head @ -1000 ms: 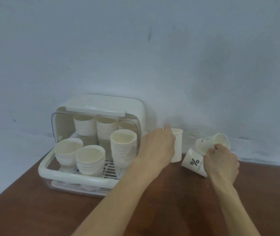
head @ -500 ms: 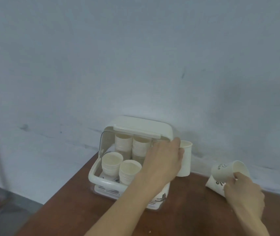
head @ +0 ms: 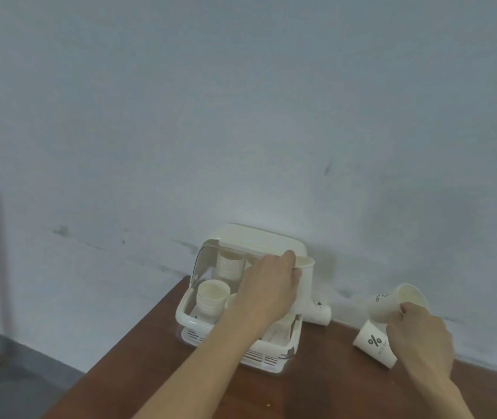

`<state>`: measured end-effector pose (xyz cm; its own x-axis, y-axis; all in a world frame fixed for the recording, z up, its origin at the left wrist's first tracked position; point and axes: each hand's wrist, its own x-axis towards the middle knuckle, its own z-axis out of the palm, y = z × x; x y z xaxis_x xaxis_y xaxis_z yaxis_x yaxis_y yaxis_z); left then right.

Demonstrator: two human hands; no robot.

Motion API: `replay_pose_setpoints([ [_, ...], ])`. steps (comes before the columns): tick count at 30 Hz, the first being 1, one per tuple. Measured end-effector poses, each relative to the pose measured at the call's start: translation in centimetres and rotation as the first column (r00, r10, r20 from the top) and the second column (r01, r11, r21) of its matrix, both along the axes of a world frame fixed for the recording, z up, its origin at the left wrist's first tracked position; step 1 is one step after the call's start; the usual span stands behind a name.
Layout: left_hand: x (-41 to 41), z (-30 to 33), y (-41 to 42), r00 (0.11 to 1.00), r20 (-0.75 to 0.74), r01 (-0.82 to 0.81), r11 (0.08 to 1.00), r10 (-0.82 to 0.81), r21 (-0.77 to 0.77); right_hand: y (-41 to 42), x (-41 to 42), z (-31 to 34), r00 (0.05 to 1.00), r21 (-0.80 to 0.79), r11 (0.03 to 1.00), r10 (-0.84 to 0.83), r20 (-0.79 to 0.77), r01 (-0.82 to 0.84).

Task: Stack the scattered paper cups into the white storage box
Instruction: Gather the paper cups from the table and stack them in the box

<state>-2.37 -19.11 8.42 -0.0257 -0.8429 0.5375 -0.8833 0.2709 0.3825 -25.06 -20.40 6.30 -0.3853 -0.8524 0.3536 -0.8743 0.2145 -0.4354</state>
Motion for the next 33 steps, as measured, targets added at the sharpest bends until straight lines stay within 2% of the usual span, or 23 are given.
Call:
replay_pose_setpoints([
  [12,6.5,-1.8,0.4,0.996,-0.056,-0.072,0.997,0.074,0.036,2.1,3.3,2.8,0.984,-0.010,0.993,0.111,-0.136,-0.114],
  [19,10.7,-4.5,-0.3,0.974,-0.043,-0.223,0.975,0.222,-0.006,2.1,6.2,2.8,0.951,-0.001,0.980,0.194,-0.239,-0.200],
  [26,11.3,-7.1,-1.7,0.967,0.004,-0.253,0.967,0.253,-0.012,2.8,9.2,2.7,0.907,-0.021,0.955,0.273,-0.321,-0.295],
  [33,11.7,-8.8,-2.1,0.963,0.102,-0.257,0.965,0.250,0.060,3.1,12.0,2.3,0.838,0.022,0.930,0.341,-0.427,-0.367],
])
